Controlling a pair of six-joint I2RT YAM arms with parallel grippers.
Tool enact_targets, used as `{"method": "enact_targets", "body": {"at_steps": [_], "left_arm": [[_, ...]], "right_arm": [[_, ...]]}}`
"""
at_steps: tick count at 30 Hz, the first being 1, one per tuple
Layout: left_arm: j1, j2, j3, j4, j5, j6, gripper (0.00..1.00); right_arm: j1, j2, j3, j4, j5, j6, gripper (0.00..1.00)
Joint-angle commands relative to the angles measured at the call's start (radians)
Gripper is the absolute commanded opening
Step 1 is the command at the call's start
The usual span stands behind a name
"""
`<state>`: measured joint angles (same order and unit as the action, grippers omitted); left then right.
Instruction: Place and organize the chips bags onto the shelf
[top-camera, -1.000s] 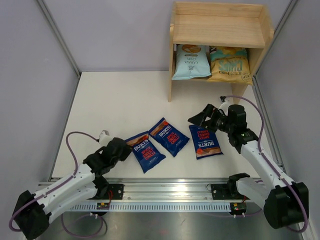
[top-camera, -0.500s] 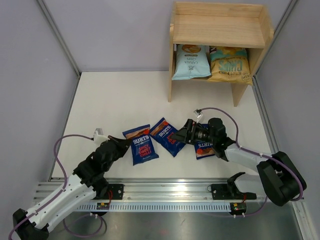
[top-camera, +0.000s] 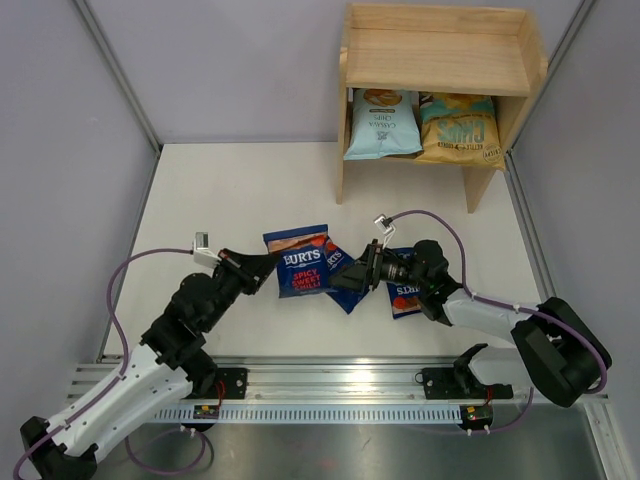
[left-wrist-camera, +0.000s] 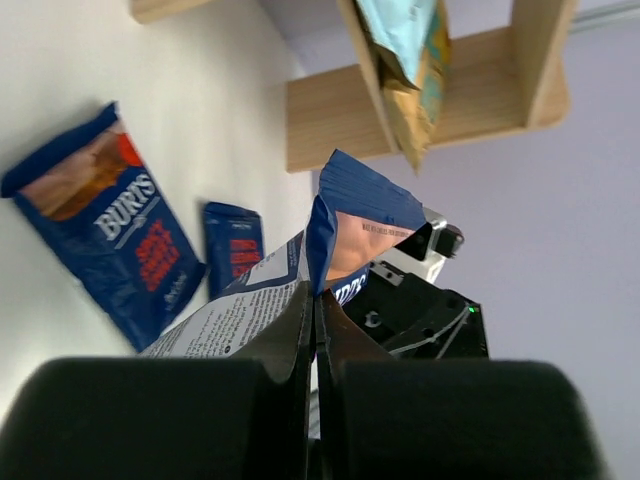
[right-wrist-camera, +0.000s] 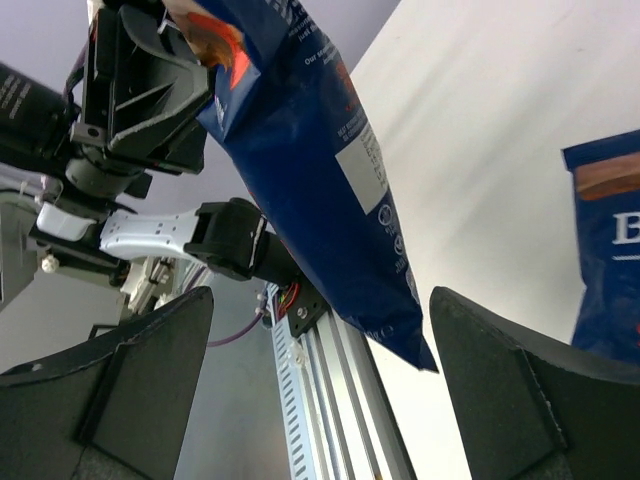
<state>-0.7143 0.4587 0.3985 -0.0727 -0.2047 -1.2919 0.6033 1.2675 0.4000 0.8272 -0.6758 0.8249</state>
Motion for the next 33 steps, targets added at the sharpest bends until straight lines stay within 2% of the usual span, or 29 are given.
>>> {"method": "enact_targets", "body": {"at_steps": [1,7,11,17,22,24,26,28,29,33], "left_arm": [[-0.004,0.015,0.056,0.157,0.106,-0.020,0.00],[-0.005,0.037,0.092,0.189,0.172,-0.036,0.00],[-0.007,0.049,0.103,0.197,0.188,-0.044,0.00],[-0.008,0.049,0.181,0.076,0.153,-0.007,0.00],[-0.008,0.083,0.218,0.042,0.191,0.023,0.00],[-0.008,0.097,0.223,0.062,0.199,0.022,0.00],[-0.010,0.110,0.223,0.068,0.226,0.023,0.00],[-0.010,0.115,0.230,0.090,0.225,0.039,0.00],[-0.010,0.117,0.243,0.077,0.223,0.052,0.00],[-0.010,0.133,0.327,-0.010,0.209,0.155,0.00]], "right_arm": [[0.049,0.004,0.048,0.118,-0.008,-0.071,0.97],[0.082,0.000,0.089,0.099,0.016,-0.138,0.95],[0.115,0.006,0.112,0.119,0.019,-0.174,0.88],[0.121,-0.060,0.092,0.033,0.200,-0.314,0.87],[0.121,-0.105,0.092,0.021,0.228,-0.383,0.88],[0.121,-0.096,0.105,0.042,0.164,-0.377,0.81],[0.122,-0.080,0.105,0.119,0.101,-0.346,0.68],[0.122,-0.068,0.096,0.217,0.041,-0.296,0.60],[0.121,-0.068,0.086,0.242,0.030,-0.284,0.49],[0.122,-0.112,0.092,0.230,0.004,-0.268,0.28]]}}
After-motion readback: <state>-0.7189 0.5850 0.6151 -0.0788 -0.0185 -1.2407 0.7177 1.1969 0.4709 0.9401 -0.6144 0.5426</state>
